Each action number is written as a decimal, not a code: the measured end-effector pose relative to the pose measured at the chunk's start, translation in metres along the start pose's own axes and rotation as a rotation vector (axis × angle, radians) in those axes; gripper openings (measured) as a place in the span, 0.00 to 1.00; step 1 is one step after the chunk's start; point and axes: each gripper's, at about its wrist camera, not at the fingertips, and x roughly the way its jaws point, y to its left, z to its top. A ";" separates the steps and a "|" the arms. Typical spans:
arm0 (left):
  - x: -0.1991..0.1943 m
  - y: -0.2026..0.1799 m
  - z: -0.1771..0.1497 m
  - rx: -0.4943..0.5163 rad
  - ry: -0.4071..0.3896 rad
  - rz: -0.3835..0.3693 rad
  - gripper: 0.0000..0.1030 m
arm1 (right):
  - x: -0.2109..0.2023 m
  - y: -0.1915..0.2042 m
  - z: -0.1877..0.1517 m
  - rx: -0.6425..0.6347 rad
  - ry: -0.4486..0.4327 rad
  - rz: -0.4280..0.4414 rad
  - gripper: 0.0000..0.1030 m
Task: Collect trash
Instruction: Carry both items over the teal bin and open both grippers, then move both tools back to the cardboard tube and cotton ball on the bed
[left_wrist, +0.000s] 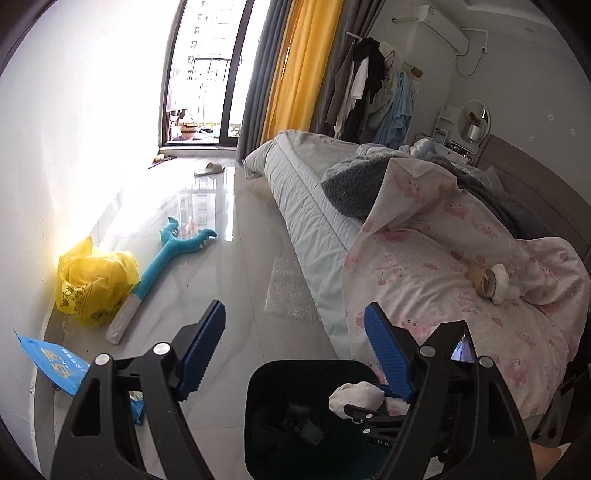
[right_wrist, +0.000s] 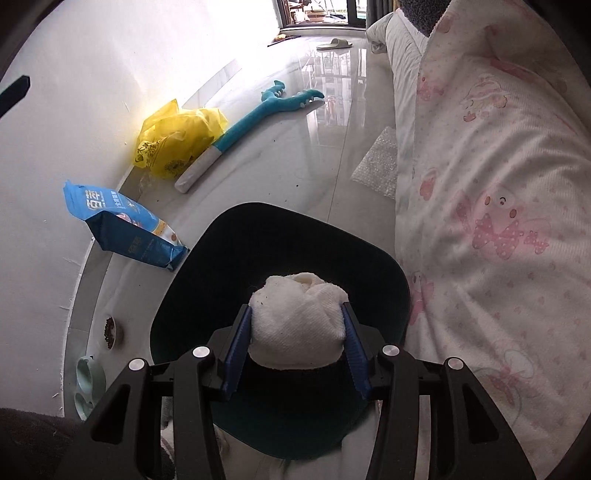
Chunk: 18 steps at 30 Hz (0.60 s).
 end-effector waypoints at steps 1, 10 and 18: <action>-0.001 -0.002 0.001 0.007 -0.009 0.001 0.75 | 0.000 0.001 0.000 -0.005 0.001 -0.001 0.52; -0.015 -0.018 0.016 0.016 -0.087 0.017 0.73 | -0.011 -0.005 -0.003 -0.004 -0.020 -0.004 0.62; -0.027 -0.038 0.032 -0.011 -0.171 -0.030 0.75 | -0.048 -0.018 -0.003 -0.010 -0.113 0.028 0.69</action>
